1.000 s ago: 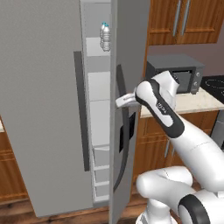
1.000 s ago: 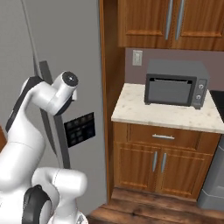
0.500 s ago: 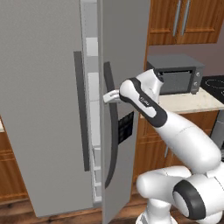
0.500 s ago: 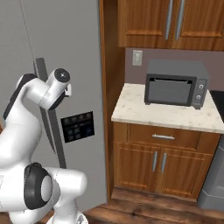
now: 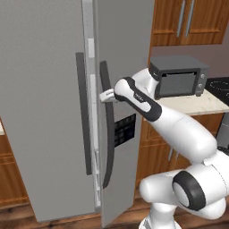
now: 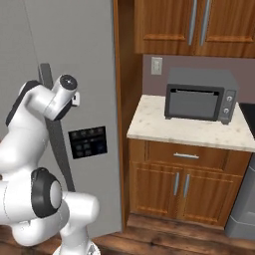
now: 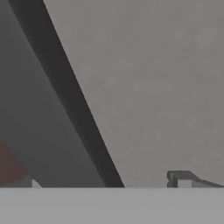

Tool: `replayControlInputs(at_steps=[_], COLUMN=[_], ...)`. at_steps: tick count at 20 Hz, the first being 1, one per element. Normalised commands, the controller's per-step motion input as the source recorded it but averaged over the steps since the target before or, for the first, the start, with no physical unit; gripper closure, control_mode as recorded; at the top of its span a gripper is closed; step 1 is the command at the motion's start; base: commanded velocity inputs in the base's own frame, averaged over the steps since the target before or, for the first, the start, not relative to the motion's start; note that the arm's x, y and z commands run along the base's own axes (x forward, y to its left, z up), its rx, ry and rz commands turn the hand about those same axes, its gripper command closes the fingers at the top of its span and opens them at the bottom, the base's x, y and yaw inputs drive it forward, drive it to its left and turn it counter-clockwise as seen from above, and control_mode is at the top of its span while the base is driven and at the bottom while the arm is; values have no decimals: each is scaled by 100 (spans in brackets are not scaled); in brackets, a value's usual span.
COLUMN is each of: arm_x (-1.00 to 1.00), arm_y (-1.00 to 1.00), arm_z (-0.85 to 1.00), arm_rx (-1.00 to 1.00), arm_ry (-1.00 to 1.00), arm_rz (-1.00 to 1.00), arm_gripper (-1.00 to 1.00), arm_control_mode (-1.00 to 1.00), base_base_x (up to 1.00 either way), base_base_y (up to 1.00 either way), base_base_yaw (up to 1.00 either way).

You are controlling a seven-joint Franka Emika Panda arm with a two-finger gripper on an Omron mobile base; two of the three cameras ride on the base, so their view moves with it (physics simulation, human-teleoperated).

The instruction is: Take the bottled waters from the counter and place them in the freezer to freeze. Close the freezer door after placing the bottles.

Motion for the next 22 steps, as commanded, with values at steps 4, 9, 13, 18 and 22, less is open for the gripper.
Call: replayControlInputs(at_steps=[4,9,13,18,22], arm_x=[39,45,42,49,48], arm_y=[0,1,0,0,0], arm_z=[0,0,0,0,0], arm_rx=[0,0,0,0,0], arm_ry=[0,0,0,0,1], arm_rz=[-4,-7,-7,-6,-3], arm_gripper=[-100,-100,-100,-100,-100], arm_control_mode=[-100,-100,-100,-100,-100], base_base_x=[0,0,0,0,0], base_base_y=[0,0,0,0,0], base_base_yaw=[0,0,0,0,0])
